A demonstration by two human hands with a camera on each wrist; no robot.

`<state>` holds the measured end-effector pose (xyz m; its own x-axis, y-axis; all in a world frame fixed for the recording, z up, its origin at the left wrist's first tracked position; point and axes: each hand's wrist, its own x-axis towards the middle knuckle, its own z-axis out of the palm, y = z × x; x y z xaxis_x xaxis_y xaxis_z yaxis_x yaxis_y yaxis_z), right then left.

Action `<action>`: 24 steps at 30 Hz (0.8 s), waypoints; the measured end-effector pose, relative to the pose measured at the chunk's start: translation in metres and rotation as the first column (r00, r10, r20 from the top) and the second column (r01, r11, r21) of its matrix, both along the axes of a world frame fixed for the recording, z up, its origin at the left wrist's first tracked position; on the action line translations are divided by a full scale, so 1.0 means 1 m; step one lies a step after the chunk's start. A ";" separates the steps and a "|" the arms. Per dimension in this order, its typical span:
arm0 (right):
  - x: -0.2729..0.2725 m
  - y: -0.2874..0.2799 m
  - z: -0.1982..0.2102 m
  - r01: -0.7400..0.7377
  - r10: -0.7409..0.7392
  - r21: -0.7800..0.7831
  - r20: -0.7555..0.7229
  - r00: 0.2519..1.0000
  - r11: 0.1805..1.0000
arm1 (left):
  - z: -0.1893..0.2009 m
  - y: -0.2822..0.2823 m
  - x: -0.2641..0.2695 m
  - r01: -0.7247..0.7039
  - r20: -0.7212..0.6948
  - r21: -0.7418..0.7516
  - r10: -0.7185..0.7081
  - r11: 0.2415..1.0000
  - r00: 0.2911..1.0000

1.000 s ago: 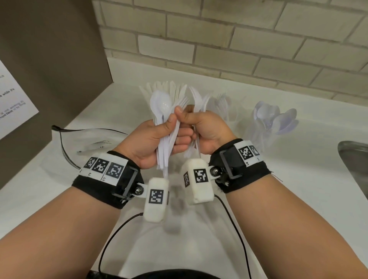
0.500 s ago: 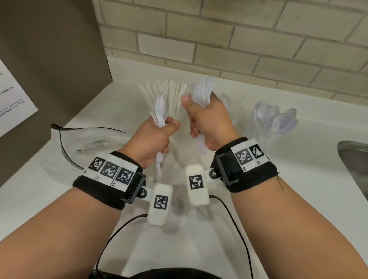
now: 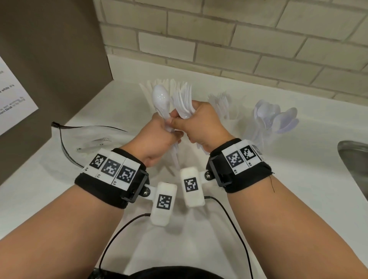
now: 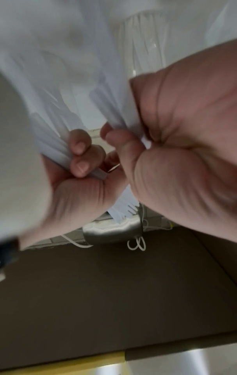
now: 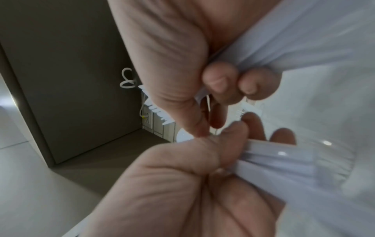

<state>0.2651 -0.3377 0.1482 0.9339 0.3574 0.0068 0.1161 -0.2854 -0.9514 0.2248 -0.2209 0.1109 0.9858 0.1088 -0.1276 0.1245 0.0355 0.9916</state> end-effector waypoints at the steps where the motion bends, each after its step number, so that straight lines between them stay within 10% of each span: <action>1: 0.001 0.000 -0.001 0.010 -0.009 -0.014 0.020 1.000 1.000 | 0.001 0.000 0.000 0.027 0.020 -0.030 -0.026 0.999 0.999; 9: 0.007 -0.006 -0.003 0.015 -0.002 -0.100 0.129 0.992 0.995 | 0.004 0.005 -0.002 0.035 -0.007 -0.495 -0.044 0.868 0.999; 24: 0.027 -0.030 0.022 0.211 -0.229 0.193 0.079 0.970 0.958 | 0.005 -0.006 0.003 -0.100 -0.090 -0.443 0.067 0.891 0.994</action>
<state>0.2924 -0.3679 0.1706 0.9805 0.1273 0.1496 0.1669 -0.1382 -0.9762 0.2283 -0.2266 0.1162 0.9622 0.1055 -0.2511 0.1707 0.4851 0.8577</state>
